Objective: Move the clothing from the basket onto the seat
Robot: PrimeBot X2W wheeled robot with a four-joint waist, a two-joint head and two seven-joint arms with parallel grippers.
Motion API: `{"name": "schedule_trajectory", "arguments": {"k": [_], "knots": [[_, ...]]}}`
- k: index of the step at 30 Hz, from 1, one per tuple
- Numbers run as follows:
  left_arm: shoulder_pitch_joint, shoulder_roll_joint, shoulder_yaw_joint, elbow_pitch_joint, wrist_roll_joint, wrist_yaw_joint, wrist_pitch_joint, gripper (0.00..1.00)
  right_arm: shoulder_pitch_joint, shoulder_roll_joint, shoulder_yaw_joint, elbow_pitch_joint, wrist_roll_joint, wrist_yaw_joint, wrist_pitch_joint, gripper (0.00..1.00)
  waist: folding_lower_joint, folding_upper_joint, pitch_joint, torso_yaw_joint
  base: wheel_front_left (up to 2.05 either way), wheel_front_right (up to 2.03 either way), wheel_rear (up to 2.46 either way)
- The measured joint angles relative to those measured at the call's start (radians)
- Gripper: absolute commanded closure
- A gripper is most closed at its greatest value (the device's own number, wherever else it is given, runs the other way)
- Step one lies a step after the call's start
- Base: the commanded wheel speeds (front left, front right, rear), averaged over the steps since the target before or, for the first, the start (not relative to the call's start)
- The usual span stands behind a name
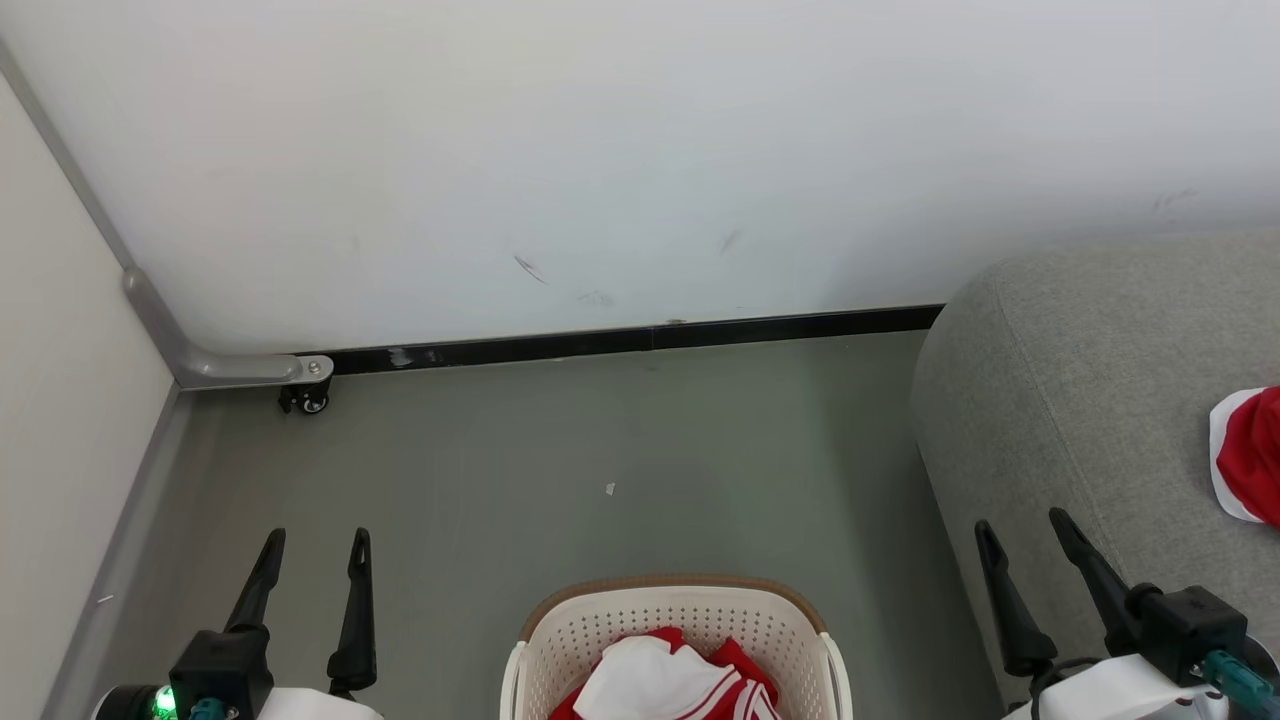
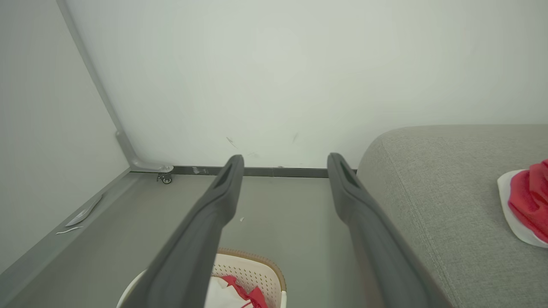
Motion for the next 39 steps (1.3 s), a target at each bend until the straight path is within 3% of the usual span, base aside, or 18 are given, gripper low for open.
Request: {"name": "schedule_trajectory", "arguments": {"k": [28, 39], "knots": [[0.008, -0.007, 0.006, 0.009, 0.028, -0.020, 0.000, 0.00, 0.024, 0.002, 0.012, -0.070, 0.002, 0.000, 0.006, 0.00, 0.0000, 0.0000, 0.031, -0.016, 0.00, 0.00, 0.00], [-0.017, 0.015, -0.037, 0.027, 0.066, -0.055, 0.000, 0.00, 0.018, 0.002, 0.013, -0.119, -0.002, 0.000, 0.006, 0.00, 0.0000, 0.0000, 0.070, -0.024, 0.00, 0.00, 0.00]]}}
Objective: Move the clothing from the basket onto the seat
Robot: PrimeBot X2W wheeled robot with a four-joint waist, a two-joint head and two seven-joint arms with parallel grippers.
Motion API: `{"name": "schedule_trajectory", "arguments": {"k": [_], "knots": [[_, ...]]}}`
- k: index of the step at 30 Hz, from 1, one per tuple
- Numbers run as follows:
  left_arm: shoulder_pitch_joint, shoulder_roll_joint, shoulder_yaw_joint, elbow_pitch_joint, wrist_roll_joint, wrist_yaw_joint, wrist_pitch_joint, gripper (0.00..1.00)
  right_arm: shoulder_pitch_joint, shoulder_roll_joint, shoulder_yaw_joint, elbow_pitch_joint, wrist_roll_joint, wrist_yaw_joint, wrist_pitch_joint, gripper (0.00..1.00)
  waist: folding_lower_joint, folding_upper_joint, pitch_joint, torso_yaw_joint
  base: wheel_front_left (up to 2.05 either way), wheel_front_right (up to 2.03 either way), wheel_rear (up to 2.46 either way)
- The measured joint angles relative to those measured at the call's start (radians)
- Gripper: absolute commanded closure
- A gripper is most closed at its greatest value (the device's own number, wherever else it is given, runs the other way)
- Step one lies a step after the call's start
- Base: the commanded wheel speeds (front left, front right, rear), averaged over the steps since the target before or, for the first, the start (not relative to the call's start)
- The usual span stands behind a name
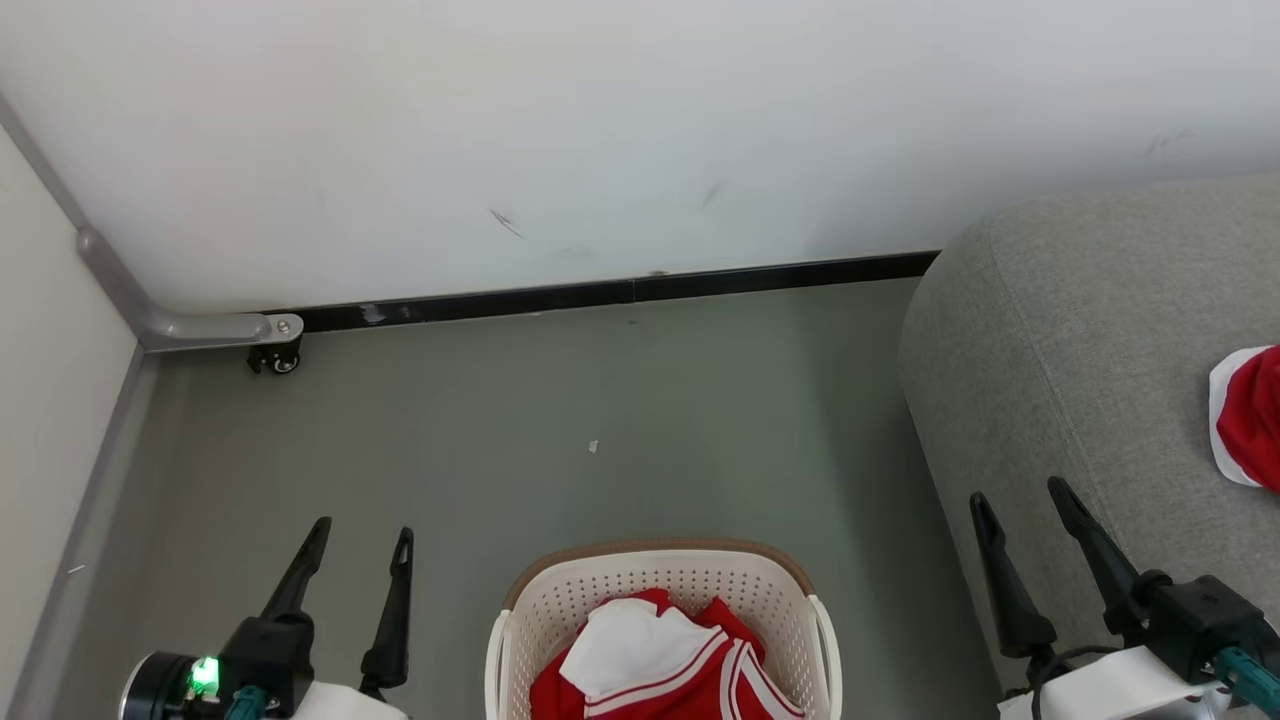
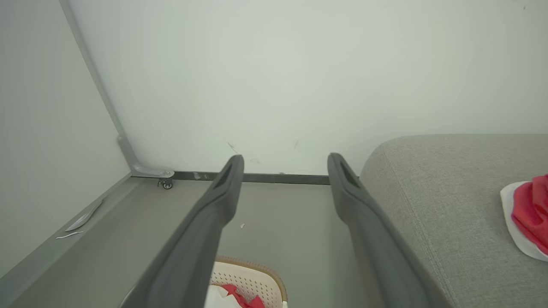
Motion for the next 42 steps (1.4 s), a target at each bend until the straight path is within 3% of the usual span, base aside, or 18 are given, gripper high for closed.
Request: {"name": "schedule_trajectory", "arguments": {"k": [11, 20, 42], "knots": [[-0.150, -0.005, -0.115, 0.066, 0.071, -0.064, 0.032, 0.00, -0.006, 0.001, -0.045, -0.044, -0.030, 0.000, 0.000, 0.00, 0.0000, 0.0000, 0.067, -0.017, 0.00, 0.00, 0.00], [-0.248, -0.040, -0.201, 0.171, 0.120, -0.105, 0.076, 0.00, -0.027, 0.002, -0.085, -0.082, -0.031, 0.000, 0.000, 0.00, 0.0000, 0.0000, 0.143, -0.038, 0.00, 0.00, 0.00], [-0.447, -0.097, -0.289, 0.388, 0.216, -0.131, 0.109, 0.00, -0.134, 0.002, -0.097, -0.133, 0.014, 0.000, 0.000, 0.00, 0.0000, 0.0000, 0.395, -0.104, 0.00, 0.00, 0.00]]}}
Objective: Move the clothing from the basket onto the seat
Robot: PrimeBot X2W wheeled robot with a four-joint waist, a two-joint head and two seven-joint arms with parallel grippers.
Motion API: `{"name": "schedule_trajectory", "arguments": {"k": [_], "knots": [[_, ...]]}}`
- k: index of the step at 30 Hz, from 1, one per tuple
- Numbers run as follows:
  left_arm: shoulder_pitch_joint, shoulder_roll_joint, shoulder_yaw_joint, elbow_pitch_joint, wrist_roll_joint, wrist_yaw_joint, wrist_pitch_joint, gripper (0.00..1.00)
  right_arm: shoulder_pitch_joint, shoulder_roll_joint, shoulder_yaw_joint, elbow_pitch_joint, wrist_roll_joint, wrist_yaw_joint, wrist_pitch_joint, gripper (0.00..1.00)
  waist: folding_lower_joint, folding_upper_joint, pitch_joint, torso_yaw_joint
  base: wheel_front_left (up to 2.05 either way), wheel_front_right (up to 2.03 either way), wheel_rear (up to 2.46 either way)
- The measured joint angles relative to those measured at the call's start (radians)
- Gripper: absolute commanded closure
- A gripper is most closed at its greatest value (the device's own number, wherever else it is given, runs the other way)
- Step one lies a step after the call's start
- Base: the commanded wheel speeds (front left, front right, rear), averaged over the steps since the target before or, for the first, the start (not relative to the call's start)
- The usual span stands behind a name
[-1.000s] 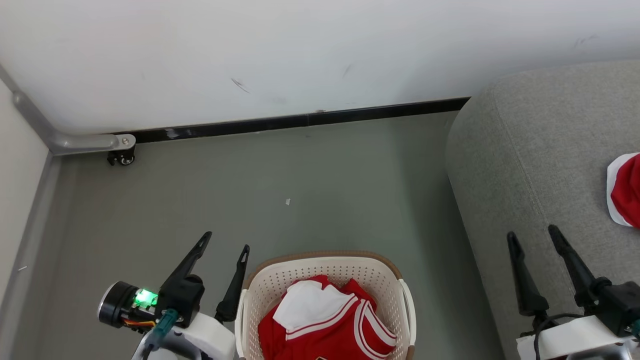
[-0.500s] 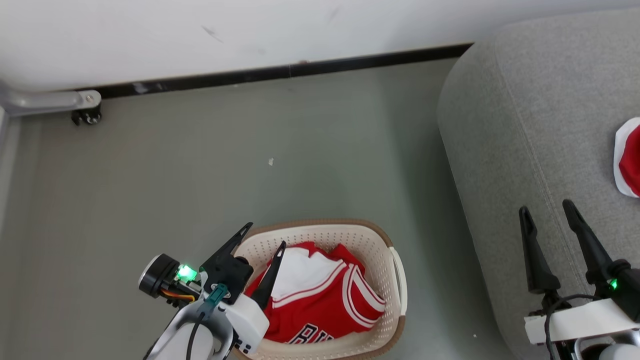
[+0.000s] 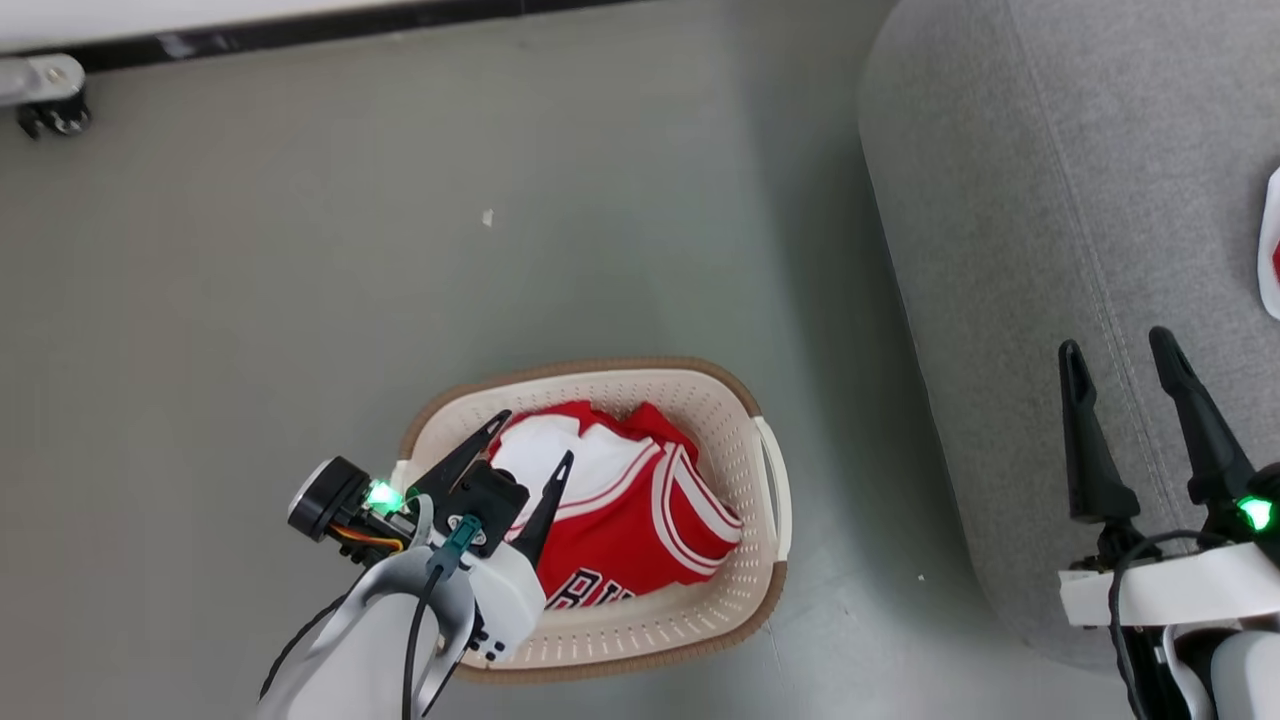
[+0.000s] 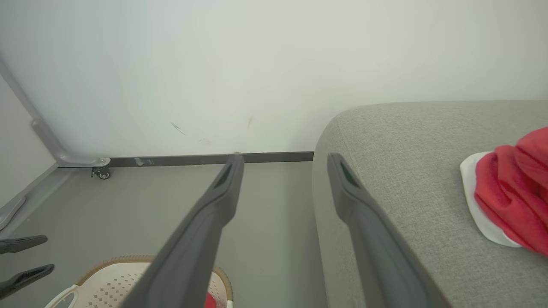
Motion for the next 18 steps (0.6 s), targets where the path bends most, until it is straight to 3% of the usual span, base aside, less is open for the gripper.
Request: {"name": "schedule_trajectory", "arguments": {"k": [18], "knots": [[-0.126, -0.009, -0.019, 0.129, 0.052, 0.005, -0.008, 0.00, -0.165, 0.000, -0.042, -0.021, 0.053, 0.000, -0.003, 0.00, 0.0000, 0.0000, 0.204, -0.063, 0.00, 0.00, 0.00]]}}
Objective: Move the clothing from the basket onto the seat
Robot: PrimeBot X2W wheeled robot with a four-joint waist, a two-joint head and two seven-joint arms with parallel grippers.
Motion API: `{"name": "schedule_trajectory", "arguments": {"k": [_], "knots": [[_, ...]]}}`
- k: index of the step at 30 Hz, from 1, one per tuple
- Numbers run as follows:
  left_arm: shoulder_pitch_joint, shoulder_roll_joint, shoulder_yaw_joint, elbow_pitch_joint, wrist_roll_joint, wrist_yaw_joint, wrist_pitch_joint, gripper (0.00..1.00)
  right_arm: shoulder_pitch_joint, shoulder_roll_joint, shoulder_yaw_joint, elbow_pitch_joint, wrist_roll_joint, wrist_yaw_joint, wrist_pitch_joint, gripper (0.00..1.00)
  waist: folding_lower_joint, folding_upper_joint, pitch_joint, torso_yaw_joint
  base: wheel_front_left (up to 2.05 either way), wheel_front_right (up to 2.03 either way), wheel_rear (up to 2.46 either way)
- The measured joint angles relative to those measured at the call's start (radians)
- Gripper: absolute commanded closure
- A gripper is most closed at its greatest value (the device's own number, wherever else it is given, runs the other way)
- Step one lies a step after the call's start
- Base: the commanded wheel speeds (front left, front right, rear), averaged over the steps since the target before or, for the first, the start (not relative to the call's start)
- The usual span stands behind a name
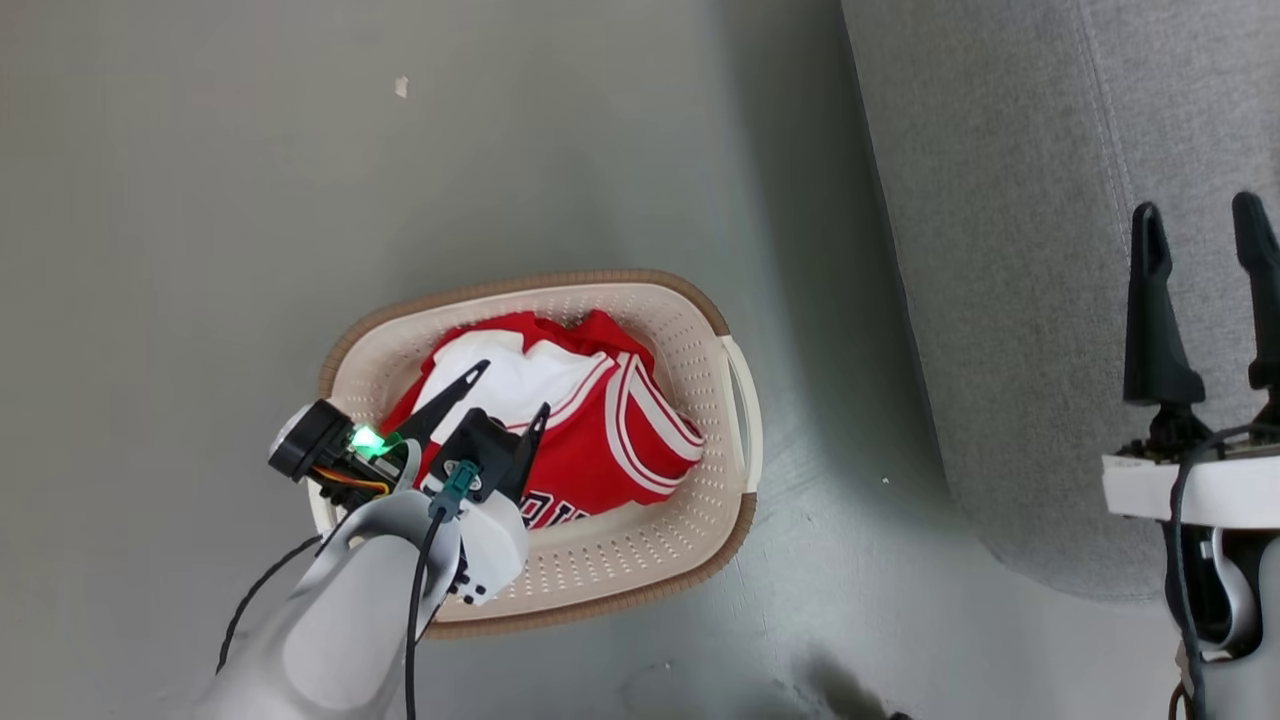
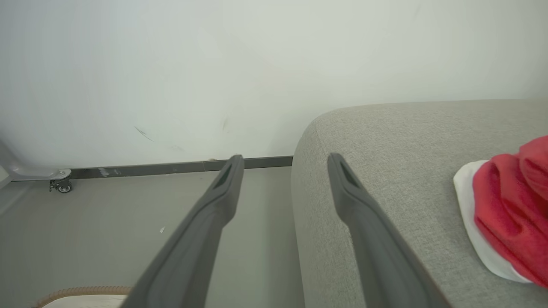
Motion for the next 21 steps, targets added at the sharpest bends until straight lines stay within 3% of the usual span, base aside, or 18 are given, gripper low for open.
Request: {"name": "schedule_trajectory", "arguments": {"k": [21], "knots": [[-0.127, 0.013, -0.018, 0.129, 0.048, 0.014, -0.019, 0.00, -0.148, 0.000, 0.000, 0.002, 0.067, 0.000, -0.003, 0.00, 0.0000, 0.0000, 0.176, -0.080, 0.00, 0.00, 0.00]]}}
